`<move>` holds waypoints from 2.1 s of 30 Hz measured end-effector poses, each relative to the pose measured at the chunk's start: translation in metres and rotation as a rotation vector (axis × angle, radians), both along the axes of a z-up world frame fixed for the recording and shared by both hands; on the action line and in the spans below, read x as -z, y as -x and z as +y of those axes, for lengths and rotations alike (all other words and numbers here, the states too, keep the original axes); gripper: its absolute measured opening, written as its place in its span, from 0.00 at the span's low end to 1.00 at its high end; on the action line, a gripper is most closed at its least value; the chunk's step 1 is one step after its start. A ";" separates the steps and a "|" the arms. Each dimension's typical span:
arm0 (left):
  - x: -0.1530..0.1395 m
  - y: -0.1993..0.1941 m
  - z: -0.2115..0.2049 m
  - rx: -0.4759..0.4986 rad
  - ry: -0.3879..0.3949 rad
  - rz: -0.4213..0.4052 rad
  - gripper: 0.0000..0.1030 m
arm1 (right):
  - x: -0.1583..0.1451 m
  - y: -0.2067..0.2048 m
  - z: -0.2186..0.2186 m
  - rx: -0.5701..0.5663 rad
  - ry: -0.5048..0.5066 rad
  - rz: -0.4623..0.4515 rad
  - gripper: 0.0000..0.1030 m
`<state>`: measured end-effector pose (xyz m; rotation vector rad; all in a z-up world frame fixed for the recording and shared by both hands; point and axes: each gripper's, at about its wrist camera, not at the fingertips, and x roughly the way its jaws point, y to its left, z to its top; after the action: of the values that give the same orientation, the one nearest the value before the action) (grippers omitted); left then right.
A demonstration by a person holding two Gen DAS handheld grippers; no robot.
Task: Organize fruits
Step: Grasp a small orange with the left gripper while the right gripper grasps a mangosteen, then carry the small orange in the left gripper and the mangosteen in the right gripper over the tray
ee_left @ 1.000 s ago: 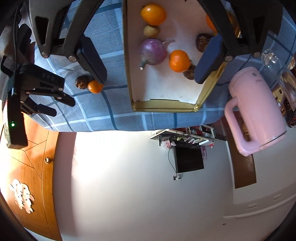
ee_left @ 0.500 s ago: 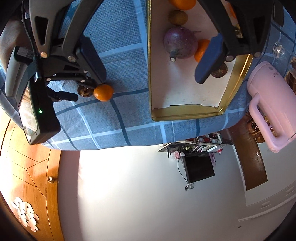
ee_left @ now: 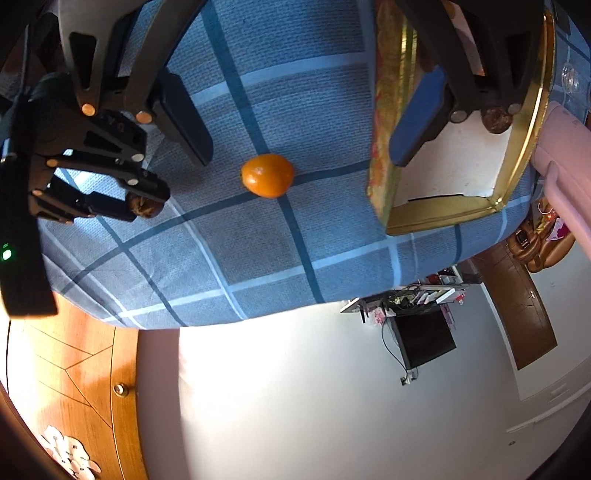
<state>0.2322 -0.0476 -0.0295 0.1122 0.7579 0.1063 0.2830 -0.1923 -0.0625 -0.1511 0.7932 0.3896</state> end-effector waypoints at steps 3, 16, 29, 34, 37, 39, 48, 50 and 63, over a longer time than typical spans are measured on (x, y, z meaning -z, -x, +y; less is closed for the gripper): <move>0.015 -0.017 -0.008 -0.007 -0.032 0.033 0.87 | 0.000 -0.002 -0.016 0.036 -0.045 0.009 0.41; 0.042 -0.066 0.001 -0.015 0.109 0.130 0.45 | -0.004 0.004 -0.021 0.016 -0.069 0.000 0.41; 0.033 -0.034 0.007 0.017 0.170 0.074 0.45 | -0.010 0.010 -0.018 -0.002 -0.101 -0.036 0.41; 0.027 -0.028 0.011 0.013 0.158 0.022 0.45 | -0.013 0.016 -0.015 -0.009 -0.089 -0.072 0.41; 0.023 -0.023 0.010 0.012 0.141 -0.008 0.45 | -0.015 0.021 -0.014 -0.009 -0.085 -0.098 0.41; 0.021 -0.022 0.010 0.009 0.132 -0.023 0.45 | -0.017 0.024 -0.014 -0.011 -0.082 -0.115 0.41; 0.014 -0.009 0.010 0.011 0.119 -0.083 0.45 | -0.025 0.039 -0.011 -0.022 -0.067 -0.197 0.41; 0.014 -0.006 0.009 0.013 0.114 -0.090 0.45 | -0.027 0.042 -0.010 -0.026 -0.071 -0.213 0.41; 0.007 0.010 0.008 0.012 0.091 -0.162 0.45 | -0.034 0.058 -0.012 -0.039 -0.095 -0.279 0.41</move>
<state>0.2222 -0.0395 -0.0366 0.0212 0.5993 0.0688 0.2252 -0.2041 -0.0282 -0.1290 0.4964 0.4316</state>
